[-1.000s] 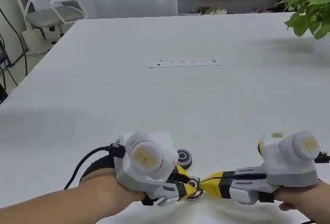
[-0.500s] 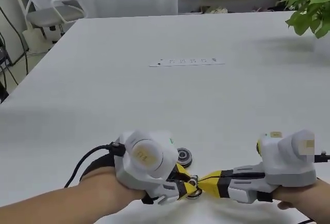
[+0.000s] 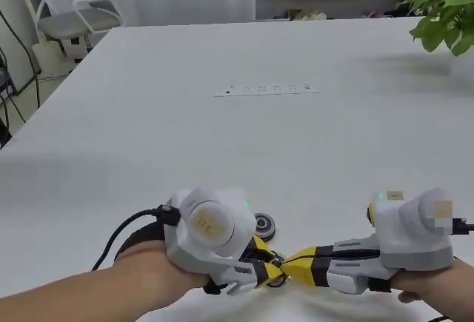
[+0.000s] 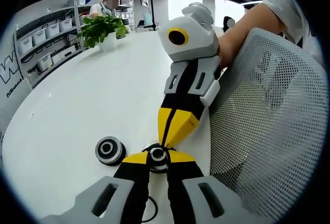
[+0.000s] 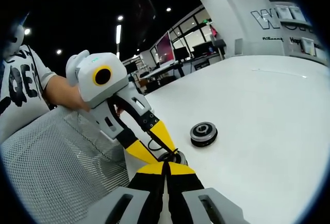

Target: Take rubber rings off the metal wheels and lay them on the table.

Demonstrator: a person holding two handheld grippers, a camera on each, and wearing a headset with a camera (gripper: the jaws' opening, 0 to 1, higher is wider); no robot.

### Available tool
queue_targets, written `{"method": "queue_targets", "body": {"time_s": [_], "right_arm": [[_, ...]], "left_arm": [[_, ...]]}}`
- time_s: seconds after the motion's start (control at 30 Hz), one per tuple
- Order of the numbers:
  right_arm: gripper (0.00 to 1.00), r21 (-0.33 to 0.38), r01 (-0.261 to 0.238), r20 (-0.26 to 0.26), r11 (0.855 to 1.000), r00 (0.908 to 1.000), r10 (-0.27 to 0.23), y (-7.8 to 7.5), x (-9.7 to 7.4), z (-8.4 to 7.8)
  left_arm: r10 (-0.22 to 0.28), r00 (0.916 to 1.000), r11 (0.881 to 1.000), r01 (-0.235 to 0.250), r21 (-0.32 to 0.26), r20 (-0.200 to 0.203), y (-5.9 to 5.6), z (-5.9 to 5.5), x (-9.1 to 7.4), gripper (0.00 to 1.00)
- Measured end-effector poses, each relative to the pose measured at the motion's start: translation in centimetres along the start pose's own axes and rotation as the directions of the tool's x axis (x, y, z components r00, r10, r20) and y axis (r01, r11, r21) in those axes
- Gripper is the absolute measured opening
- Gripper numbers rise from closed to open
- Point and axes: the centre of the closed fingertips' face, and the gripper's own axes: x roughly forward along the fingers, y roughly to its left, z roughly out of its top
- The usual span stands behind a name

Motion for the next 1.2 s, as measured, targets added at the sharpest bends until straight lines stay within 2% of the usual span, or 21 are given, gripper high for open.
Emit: {"method": "queue_targets", "body": {"time_s": [0.37, 0.9, 1.2], "right_arm": [[0.0, 0.008, 0.023, 0.011, 1.0, 0.9997, -0.023, -0.57, -0.15, 0.16], [0.0, 0.016, 0.018, 0.021, 1.0, 0.9996, -0.018, -0.48, -0.16, 0.31], [0.0, 0.021, 0.022, 0.03, 1.0, 0.9993, -0.022, -0.58, -0.26, 0.45]], "left_arm": [[-0.001, 1.0, 1.0, 0.001, -0.002, 0.002, -0.02, -0.01, -0.01, 0.07], [-0.003, 1.0, 1.0, 0.003, -0.006, 0.009, -0.01, -0.01, 0.0, 0.07], [-0.006, 0.9996, 1.0, 0.006, -0.017, 0.026, 0.0, 0.06, 0.09, 0.07]]}}
